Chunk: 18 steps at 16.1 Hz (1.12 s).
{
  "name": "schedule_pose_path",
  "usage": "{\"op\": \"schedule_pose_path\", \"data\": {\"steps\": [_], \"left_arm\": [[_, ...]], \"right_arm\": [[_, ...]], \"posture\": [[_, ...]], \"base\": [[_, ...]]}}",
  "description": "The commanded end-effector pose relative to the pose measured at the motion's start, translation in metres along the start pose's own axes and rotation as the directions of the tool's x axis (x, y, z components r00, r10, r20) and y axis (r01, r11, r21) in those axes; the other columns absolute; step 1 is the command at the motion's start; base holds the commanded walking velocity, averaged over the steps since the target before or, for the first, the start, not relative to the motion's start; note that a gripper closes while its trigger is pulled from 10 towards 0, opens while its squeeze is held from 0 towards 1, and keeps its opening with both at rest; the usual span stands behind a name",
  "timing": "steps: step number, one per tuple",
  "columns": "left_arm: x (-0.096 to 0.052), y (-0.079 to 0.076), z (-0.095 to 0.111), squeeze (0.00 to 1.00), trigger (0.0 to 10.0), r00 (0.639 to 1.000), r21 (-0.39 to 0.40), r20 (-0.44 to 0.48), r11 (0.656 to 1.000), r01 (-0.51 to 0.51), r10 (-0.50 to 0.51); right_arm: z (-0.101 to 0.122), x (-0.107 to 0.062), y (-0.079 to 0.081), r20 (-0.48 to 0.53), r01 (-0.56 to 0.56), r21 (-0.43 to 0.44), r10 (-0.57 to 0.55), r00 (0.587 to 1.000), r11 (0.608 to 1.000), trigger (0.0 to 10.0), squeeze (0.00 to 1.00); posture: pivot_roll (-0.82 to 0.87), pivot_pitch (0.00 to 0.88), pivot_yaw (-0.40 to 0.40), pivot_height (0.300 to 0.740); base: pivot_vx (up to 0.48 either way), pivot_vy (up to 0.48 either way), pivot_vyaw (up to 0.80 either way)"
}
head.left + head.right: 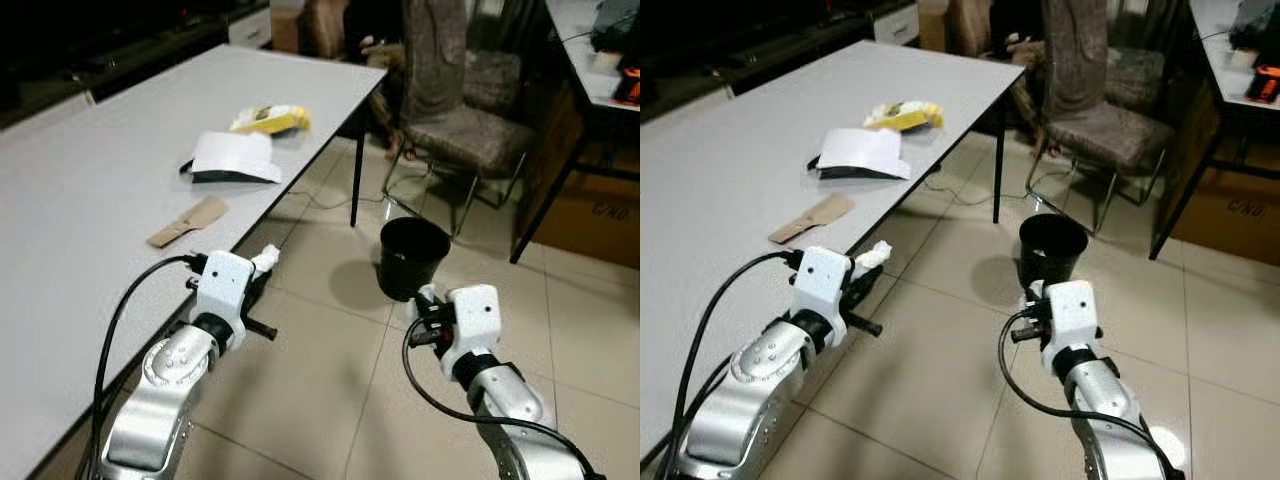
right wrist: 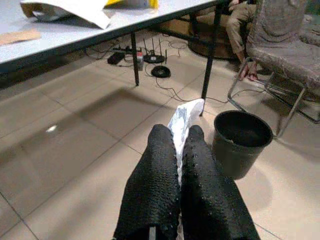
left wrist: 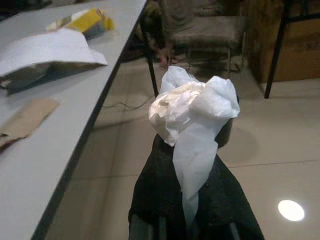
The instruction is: Picking trash to rubbish bin
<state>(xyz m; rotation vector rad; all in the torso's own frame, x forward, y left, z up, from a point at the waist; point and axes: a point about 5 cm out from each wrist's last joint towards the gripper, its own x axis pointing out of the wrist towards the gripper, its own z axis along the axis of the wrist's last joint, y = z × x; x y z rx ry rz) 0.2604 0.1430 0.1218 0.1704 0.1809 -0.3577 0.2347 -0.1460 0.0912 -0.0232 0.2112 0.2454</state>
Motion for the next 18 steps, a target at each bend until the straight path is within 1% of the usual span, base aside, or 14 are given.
{"op": "schedule_pose_path", "data": {"steps": [1,3,4,5,6,7,9,10,11,12,13,14,17,18], "left_arm": [[-0.001,0.006,-0.001,0.00,10.0,1.000,0.010,-0.011,1.000,-0.015,0.015],[-0.002,0.002,-0.004,0.00,10.0,1.000,0.002,-0.014,1.000,0.010,-0.010],[-0.003,0.002,-0.011,0.00,10.0,0.999,-0.001,-0.035,1.000,0.006,-0.006],[-0.003,0.003,-0.017,0.00,10.0,0.999,0.012,-0.044,1.000,0.001,0.000],[-0.004,0.003,-0.024,0.00,10.0,0.999,0.017,-0.050,1.000,-0.006,0.007],[-0.004,0.004,-0.036,0.00,10.0,0.998,0.034,-0.068,0.999,-0.014,0.016],[-0.005,0.004,-0.055,0.00,10.0,0.992,0.027,-0.126,0.999,-0.019,0.022],[-0.005,0.005,-0.062,0.00,10.0,0.991,0.034,-0.132,0.999,-0.025,0.030],[-0.004,0.005,-0.065,0.00,10.0,0.991,0.023,-0.130,0.999,-0.028,0.031],[-0.004,0.005,-0.067,0.00,10.0,0.993,-0.013,-0.118,0.999,-0.032,0.030],[-0.003,0.004,-0.066,0.00,10.0,0.995,-0.021,-0.099,1.000,-0.022,0.020],[0.000,0.003,-0.065,0.00,10.0,0.995,0.013,-0.101,1.000,-0.014,0.015],[0.003,0.002,-0.064,0.00,10.0,0.997,0.046,-0.081,0.999,-0.002,0.006],[0.004,0.000,-0.062,0.00,10.0,0.998,0.060,-0.068,0.998,0.017,-0.013]], "right_arm": [[0.000,0.002,0.006,0.002,-0.007,0.008,0.007,1.000,1.000,10.0,0.00],[-0.005,0.001,0.005,-0.012,0.008,0.009,-0.008,1.000,1.000,10.0,0.00],[-0.012,0.000,0.005,-0.037,0.020,0.008,-0.020,0.999,1.000,10.0,0.00],[-0.016,0.000,0.003,-0.050,0.043,0.032,-0.041,0.998,0.999,10.0,0.00],[-0.021,-0.001,0.001,-0.060,0.067,0.060,-0.064,0.996,0.996,10.0,0.00],[-0.030,-0.002,-0.001,-0.077,0.089,0.052,-0.085,0.993,0.995,10.0,0.00],[-0.042,-0.003,-0.004,-0.103,0.109,0.033,-0.105,0.989,0.993,10.0,0.00],[-0.048,-0.002,-0.004,-0.111,0.121,0.034,-0.116,0.987,0.992,10.0,0.00],[-0.049,0.000,-0.004,-0.108,0.122,0.036,-0.118,0.987,0.992,10.0,0.00],[-0.051,0.001,-0.003,-0.100,0.120,0.041,-0.115,0.988,0.992,10.0,0.00],[-0.053,0.001,-0.004,-0.101,0.125,0.045,-0.120,0.988,0.991,10.0,0.00],[-0.057,0.002,-0.006,-0.105,0.135,0.045,-0.130,0.986,0.990,10.0,0.00],[-0.057,0.003,-0.007,-0.101,0.132,0.048,-0.127,0.987,0.990,10.0,0.00],[-0.059,0.004,-0.008,-0.113,0.126,0.054,-0.119,0.986,0.991,10.0,0.00]], "posture": [[-0.04,0.002,0.030,0.740],[-0.04,0.003,0.031,0.740],[-0.04,0.000,0.031,0.740],[-0.04,0.000,0.031,0.740],[-0.04,0.000,0.031,0.740],[-0.03,0.000,0.027,0.740],[-0.03,0.000,0.023,0.740],[-0.03,0.000,0.023,0.740],[-0.03,0.000,0.027,0.740],[-0.04,0.000,0.025,0.740],[-0.03,0.000,0.024,0.740],[-0.03,0.000,0.022,0.740],[-0.03,0.000,0.021,0.740],[-0.03,0.000,0.022,0.740]], "base": [[0.000,0.371,0.00],[0.000,0.000,0.00],[0.000,0.000,0.00],[0.000,0.000,0.00],[0.000,0.000,-0.80],[0.000,0.000,-0.80],[0.000,0.000,-0.80],[0.000,0.000,-0.80],[0.000,0.000,-0.80],[0.000,0.000,-0.80],[0.000,0.000,-0.80],[0.000,0.000,-0.80],[0.000,0.000,-0.80],[0.000,0.000,-0.80]]}}
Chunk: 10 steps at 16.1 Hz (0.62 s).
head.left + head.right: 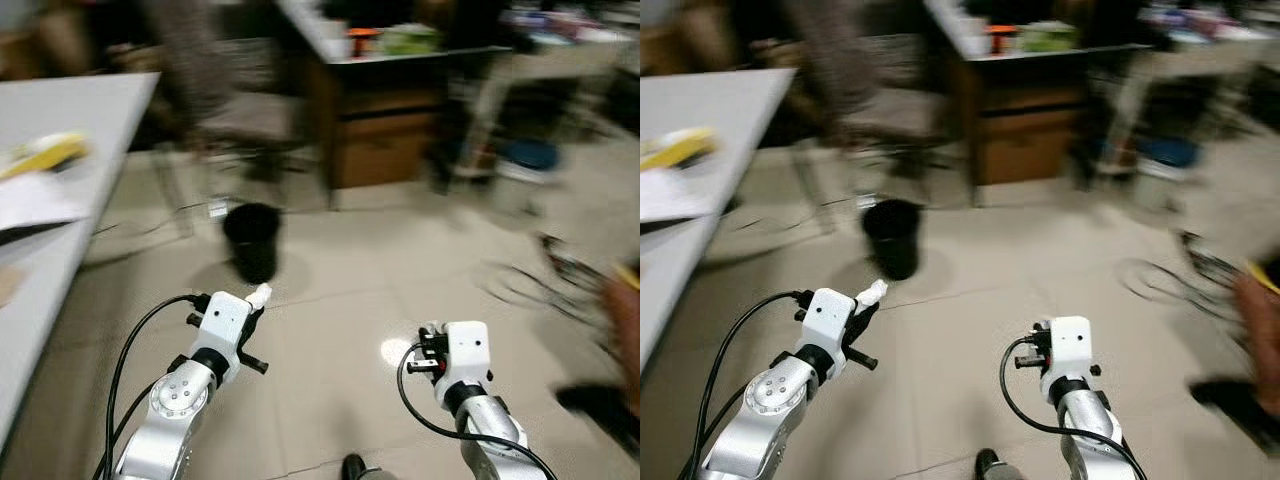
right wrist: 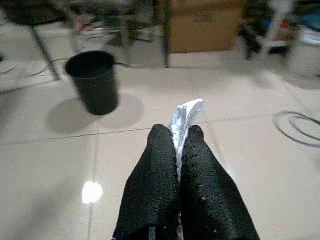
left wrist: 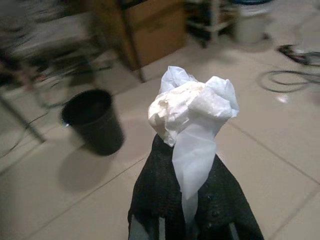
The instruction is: Picking trash to rubbish bin
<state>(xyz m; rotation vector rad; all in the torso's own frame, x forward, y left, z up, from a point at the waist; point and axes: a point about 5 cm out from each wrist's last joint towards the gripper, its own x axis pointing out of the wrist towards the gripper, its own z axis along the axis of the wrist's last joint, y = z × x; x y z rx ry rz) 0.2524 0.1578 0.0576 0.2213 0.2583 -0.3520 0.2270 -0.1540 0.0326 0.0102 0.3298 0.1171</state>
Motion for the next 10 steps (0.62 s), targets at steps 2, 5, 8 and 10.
{"op": "schedule_pose_path", "data": {"steps": [2,5,8,10], "left_arm": [[0.0038,-0.0033,0.0054,0.00,10.0,0.999,0.044,0.027,0.999,0.029,-0.031],[0.0053,-0.0011,0.0067,0.00,10.0,0.999,0.041,0.030,0.999,0.018,-0.019],[0.0041,-0.0004,0.0058,0.00,10.0,0.999,0.049,0.030,0.999,0.019,-0.020],[0.0038,0.0012,0.0057,0.00,10.0,0.999,0.048,0.030,0.999,0.017,-0.019]], "right_arm": [[-0.0029,0.0014,-0.0016,-0.017,-0.020,-0.014,0.020,1.000,1.000,10.0,0.00],[-0.0042,0.0030,0.0029,-0.028,-0.055,-0.015,0.054,0.998,0.998,10.0,0.00],[-0.0056,0.0041,0.0018,-0.033,-0.042,-0.004,0.041,0.999,0.999,10.0,0.00],[-0.0052,0.0046,0.0013,-0.030,-0.039,0.000,0.039,0.999,0.999,10.0,0.00]], "posture": [[-0.03,0.000,0.020,0.740],[-0.03,0.000,0.021,0.740],[-0.02,0.000,0.021,0.740],[-0.02,0.000,0.026,0.740]], "base": [[0.133,0.000,0.00],[0.286,0.000,0.00],[0.289,0.000,0.00],[0.292,0.000,0.00]]}}
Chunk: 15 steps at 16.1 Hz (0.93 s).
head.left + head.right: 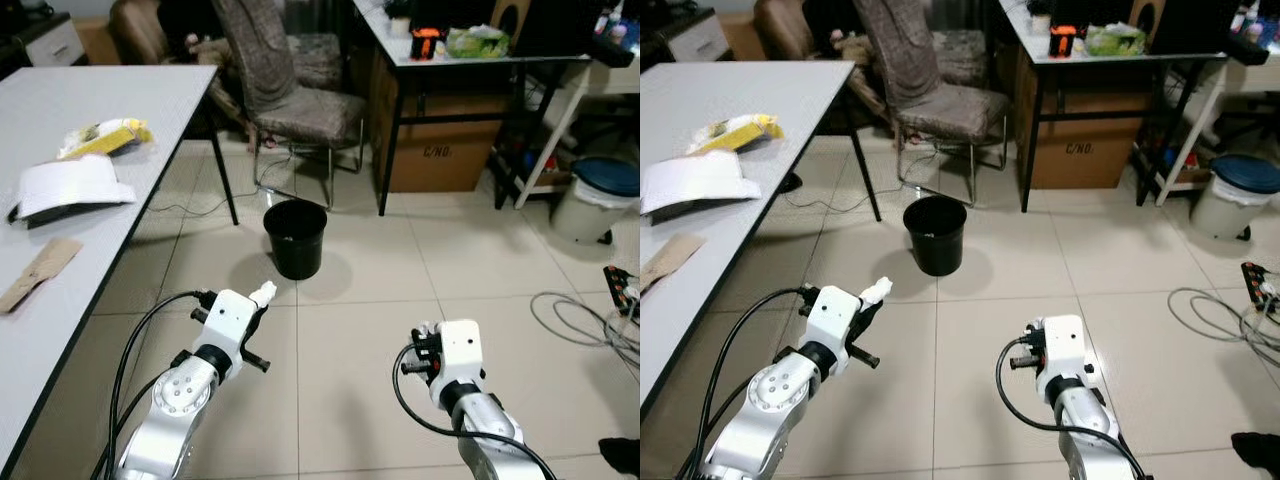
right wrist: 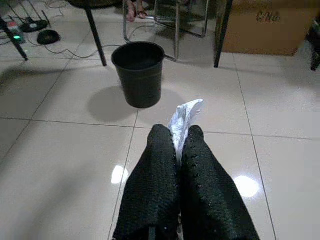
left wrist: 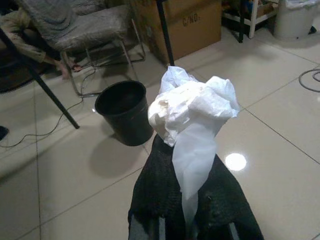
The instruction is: Picking trash to rubbish bin
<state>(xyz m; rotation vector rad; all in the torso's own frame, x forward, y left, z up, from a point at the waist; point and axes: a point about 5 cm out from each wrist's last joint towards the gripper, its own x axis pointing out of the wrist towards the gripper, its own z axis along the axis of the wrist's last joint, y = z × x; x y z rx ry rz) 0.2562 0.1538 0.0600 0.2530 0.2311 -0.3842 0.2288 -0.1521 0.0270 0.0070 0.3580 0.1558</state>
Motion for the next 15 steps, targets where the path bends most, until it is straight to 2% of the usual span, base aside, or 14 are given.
{"op": "schedule_pose_path", "data": {"steps": [1,15], "left_arm": [[0.0003,0.0040,0.0011,0.00,10.0,1.000,0.011,0.004,1.000,-0.005,0.005],[0.0023,0.0060,0.0004,0.00,10.0,1.000,0.008,-0.001,1.000,0.011,-0.011]], "right_arm": [[-0.0007,0.0010,-0.0014,-0.001,0.004,0.010,-0.004,1.000,1.000,10.0,0.00],[-0.0096,0.0002,0.0022,-0.029,0.003,-0.002,-0.003,1.000,1.000,10.0,0.00]], "posture": [[-0.02,0.000,0.029,0.740],[-0.02,0.007,0.044,0.740]], "base": [[0.292,0.000,0.00],[0.331,0.000,0.00]]}}
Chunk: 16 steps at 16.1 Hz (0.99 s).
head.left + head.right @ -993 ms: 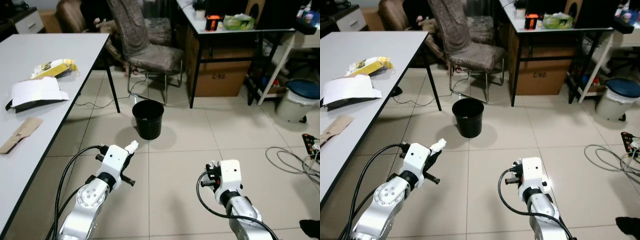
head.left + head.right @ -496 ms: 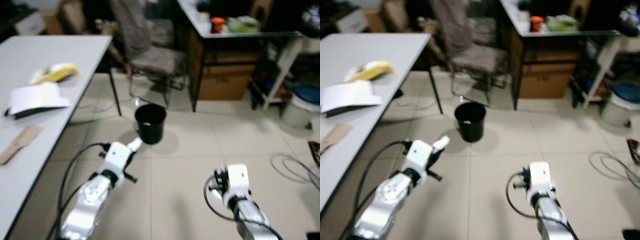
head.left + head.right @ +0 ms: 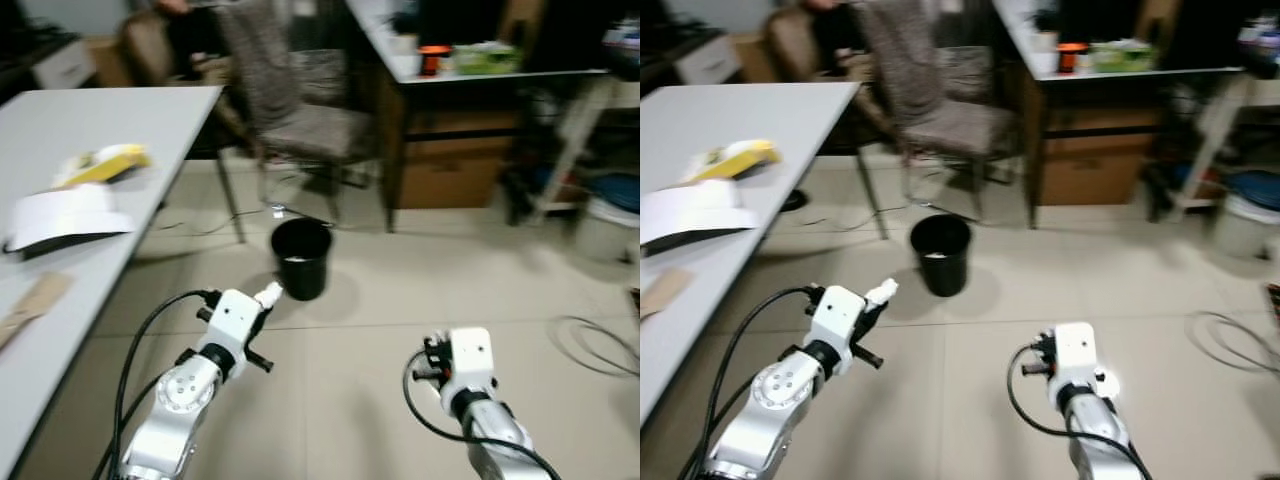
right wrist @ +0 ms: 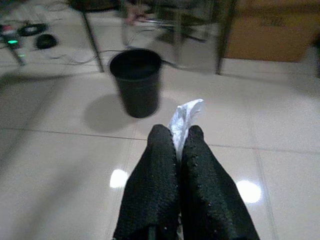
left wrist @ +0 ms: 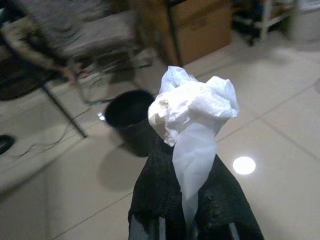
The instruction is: Picking trash to rubbish bin
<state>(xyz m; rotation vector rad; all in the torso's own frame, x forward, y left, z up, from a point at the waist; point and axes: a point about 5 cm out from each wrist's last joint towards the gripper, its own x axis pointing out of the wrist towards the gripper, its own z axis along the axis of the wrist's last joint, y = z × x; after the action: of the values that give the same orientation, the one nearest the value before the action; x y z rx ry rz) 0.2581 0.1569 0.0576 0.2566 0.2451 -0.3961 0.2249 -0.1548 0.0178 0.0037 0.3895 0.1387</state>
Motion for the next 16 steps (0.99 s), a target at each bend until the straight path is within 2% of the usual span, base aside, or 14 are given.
{"op": "schedule_pose_path", "data": {"steps": [1,4,7,12,16], "left_arm": [[0.001,0.003,0.003,0.00,10.0,1.000,0.004,0.012,1.000,-0.002,0.002],[0.002,0.002,0.003,0.00,10.0,1.000,0.006,0.009,1.000,0.007,-0.007],[0.003,0.002,0.000,0.00,10.0,1.000,0.010,0.003,1.000,0.010,-0.010],[0.001,0.004,-0.015,0.00,10.0,0.999,0.010,-0.045,1.000,0.006,-0.006],[0.002,0.007,-0.023,0.00,10.0,0.997,-0.016,-0.069,0.999,-0.034,0.033]], "right_arm": [[-0.001,0.001,0.005,-0.001,-0.015,-0.007,0.015,1.000,1.000,10.0,0.00],[-0.003,0.000,0.003,-0.006,0.003,0.029,-0.003,1.000,1.000,10.0,0.00],[-0.006,0.000,0.002,-0.016,0.007,0.026,-0.007,1.000,1.000,10.0,0.00],[-0.014,0.004,0.002,-0.037,0.030,0.023,-0.029,0.999,0.999,10.0,0.00],[-0.013,0.010,-0.001,-0.019,0.067,-0.072,-0.069,0.997,0.995,10.0,0.00]], "posture": [[-0.03,0.008,0.045,0.740],[-0.03,0.005,0.048,0.740],[-0.02,0.000,0.045,0.740],[-0.02,0.000,0.043,0.740],[-0.02,0.000,0.028,0.740]], "base": [[0.386,0.000,0.00],[0.401,0.000,0.00],[0.399,0.000,-0.53],[0.400,0.000,0.00],[0.400,0.000,0.00]]}}
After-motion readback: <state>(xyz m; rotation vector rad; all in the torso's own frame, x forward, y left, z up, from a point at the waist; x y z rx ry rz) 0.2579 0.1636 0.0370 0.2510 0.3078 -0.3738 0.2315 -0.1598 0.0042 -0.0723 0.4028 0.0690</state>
